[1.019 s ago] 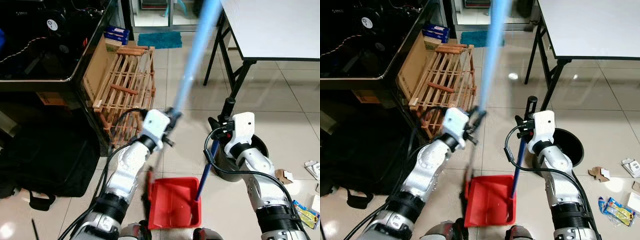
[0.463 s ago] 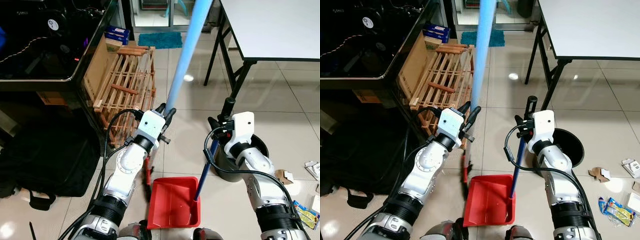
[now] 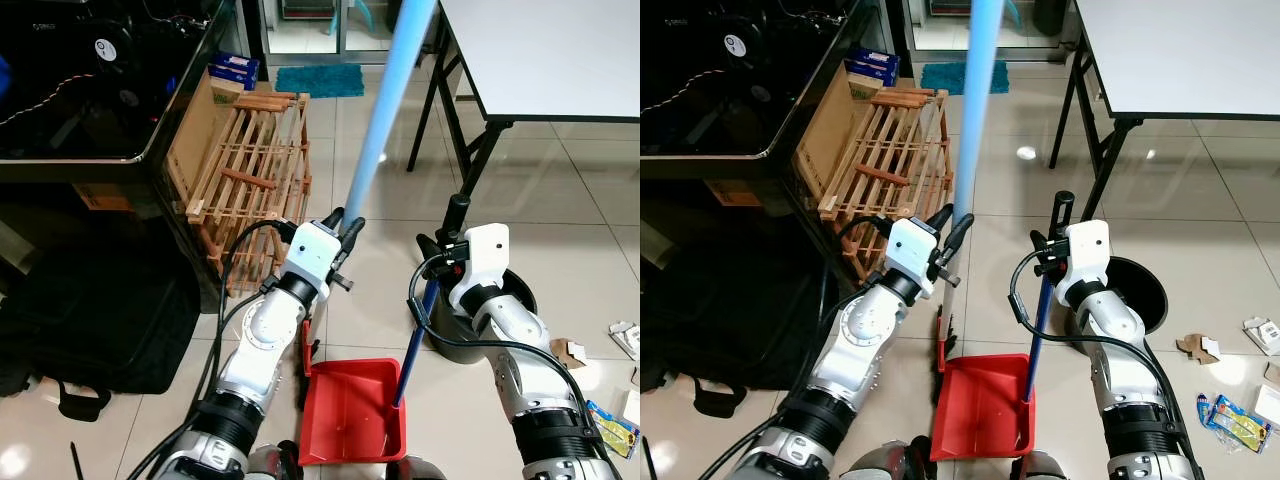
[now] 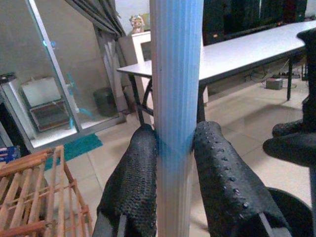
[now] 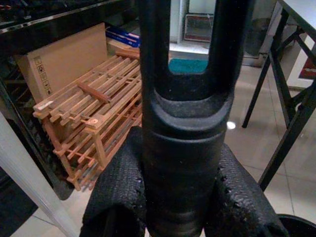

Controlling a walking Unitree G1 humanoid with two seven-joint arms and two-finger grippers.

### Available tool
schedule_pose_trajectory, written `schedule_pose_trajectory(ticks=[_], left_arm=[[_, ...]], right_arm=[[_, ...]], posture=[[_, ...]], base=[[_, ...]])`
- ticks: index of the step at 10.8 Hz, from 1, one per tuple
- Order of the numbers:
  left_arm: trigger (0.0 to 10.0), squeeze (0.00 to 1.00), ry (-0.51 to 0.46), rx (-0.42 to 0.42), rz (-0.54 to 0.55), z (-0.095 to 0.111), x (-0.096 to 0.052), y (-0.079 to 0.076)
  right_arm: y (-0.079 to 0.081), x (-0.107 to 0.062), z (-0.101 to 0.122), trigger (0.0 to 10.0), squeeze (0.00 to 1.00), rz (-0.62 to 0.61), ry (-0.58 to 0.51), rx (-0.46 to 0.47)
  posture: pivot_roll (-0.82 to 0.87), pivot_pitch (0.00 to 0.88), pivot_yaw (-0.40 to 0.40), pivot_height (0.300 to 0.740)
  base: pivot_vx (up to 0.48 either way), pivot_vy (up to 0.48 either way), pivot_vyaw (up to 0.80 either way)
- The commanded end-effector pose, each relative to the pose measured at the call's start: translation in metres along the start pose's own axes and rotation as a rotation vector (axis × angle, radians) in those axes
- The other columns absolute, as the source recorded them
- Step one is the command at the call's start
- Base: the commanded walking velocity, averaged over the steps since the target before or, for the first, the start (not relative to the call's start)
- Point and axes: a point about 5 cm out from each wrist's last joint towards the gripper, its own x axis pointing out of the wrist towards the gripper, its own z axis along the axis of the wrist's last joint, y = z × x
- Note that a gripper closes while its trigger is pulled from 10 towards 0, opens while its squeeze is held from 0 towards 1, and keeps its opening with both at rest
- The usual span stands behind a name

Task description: Sweep floor

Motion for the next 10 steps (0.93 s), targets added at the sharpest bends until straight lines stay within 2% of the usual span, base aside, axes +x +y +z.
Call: schedule_pose_trajectory(ticks=[1, 3, 4, 7, 8, 9, 10], left_arm=[[10.0, 0.0, -0.053, -0.006, -0.001, 0.007, 0.001, -0.004], [10.0, 0.0, -0.042, -0.028, -0.011, 0.004, 0.0, -0.009], [10.0, 0.58, -0.041, -0.03, -0.014, 0.004, 0.0, -0.011], [10.0, 0.58, -0.024, -0.046, -0.028, 0.001, 0.0, -0.013], [10.0, 0.67, -0.017, -0.046, -0.029, -0.001, -0.001, -0.013], [10.0, 0.47, -0.013, -0.044, -0.032, -0.002, -0.002, -0.015], [10.0, 0.48, -0.012, -0.044, -0.033, -0.002, -0.002, -0.015]], right_arm=[[-0.002, 0.002, 0.011, 10.0, 0.0, -0.001, -0.053, -0.003], [-0.002, 0.001, 0.011, 10.0, 0.0, -0.001, -0.05, -0.005], [-0.002, 0.001, 0.01, 10.0, 0.0, -0.002, -0.049, -0.005], [-0.004, 0.001, 0.011, 10.0, 0.0, -0.008, -0.05, -0.008], [-0.005, 0.001, 0.011, 10.0, 0.0, -0.011, -0.05, -0.008], [-0.005, 0.001, 0.011, 10.0, 0.0, -0.011, -0.05, -0.009], [-0.005, 0.0, 0.011, 10.0, 0.0, -0.011, -0.05, -0.009]], posture=[[-0.24, 0.124, 0.063, 0.74], [-0.25, 0.129, 0.063, 0.74], [-0.25, 0.128, 0.065, 0.74], [-0.25, 0.129, 0.066, 0.74], [-0.25, 0.13, 0.066, 0.74], [-0.25, 0.131, 0.065, 0.74], [-0.25, 0.131, 0.065, 0.74]], base=[[0.0, 0.0, 0.0], [0.0, 0.0, 0.0], [0.0, 0.0, 0.0], [0.0, 0.0, 0.0], [0.0, 0.0, 0.0], [0.0, 0.0, 0.0], [0.0, 0.0, 0.0]])
